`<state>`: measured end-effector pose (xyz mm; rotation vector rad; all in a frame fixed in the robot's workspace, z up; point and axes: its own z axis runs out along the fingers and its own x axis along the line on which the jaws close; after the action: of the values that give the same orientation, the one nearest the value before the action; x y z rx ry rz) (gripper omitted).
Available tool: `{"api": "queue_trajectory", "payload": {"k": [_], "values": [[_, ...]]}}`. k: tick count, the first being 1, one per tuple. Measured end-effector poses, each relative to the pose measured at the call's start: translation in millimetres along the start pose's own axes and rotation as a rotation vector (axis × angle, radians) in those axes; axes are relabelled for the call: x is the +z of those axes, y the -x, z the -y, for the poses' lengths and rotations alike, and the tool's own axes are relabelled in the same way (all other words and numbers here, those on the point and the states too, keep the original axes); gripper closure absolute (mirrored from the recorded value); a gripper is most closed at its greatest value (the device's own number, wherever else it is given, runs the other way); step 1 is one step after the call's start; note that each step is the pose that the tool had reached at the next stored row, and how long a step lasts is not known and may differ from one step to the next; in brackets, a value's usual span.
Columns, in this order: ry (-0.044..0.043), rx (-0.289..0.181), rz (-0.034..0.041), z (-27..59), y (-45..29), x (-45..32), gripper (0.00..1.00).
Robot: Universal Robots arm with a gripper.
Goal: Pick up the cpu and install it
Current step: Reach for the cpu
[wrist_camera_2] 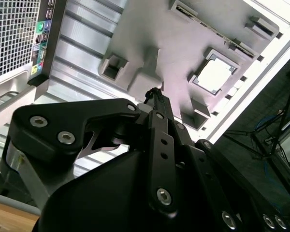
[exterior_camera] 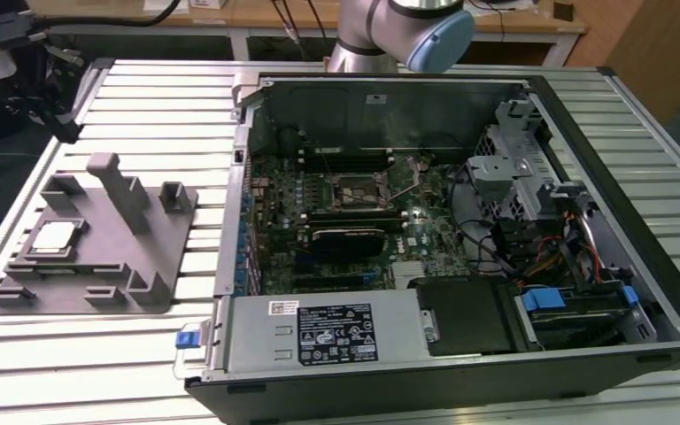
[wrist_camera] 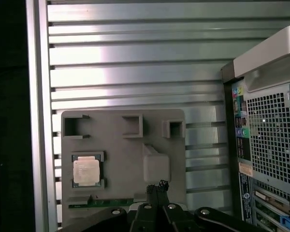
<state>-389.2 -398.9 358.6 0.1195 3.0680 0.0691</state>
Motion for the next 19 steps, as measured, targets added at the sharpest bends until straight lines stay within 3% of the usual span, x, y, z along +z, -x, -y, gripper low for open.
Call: {"api": "queue_trajectory", "payload": {"k": [10, 19], "values": [[0.0000, 0.000, 0.0001, 1.5, -15.2, 6.6, 0.89], [0.0000, 0.000, 0.0000, 2.5, -23.5, 14.6, 0.89]]}}
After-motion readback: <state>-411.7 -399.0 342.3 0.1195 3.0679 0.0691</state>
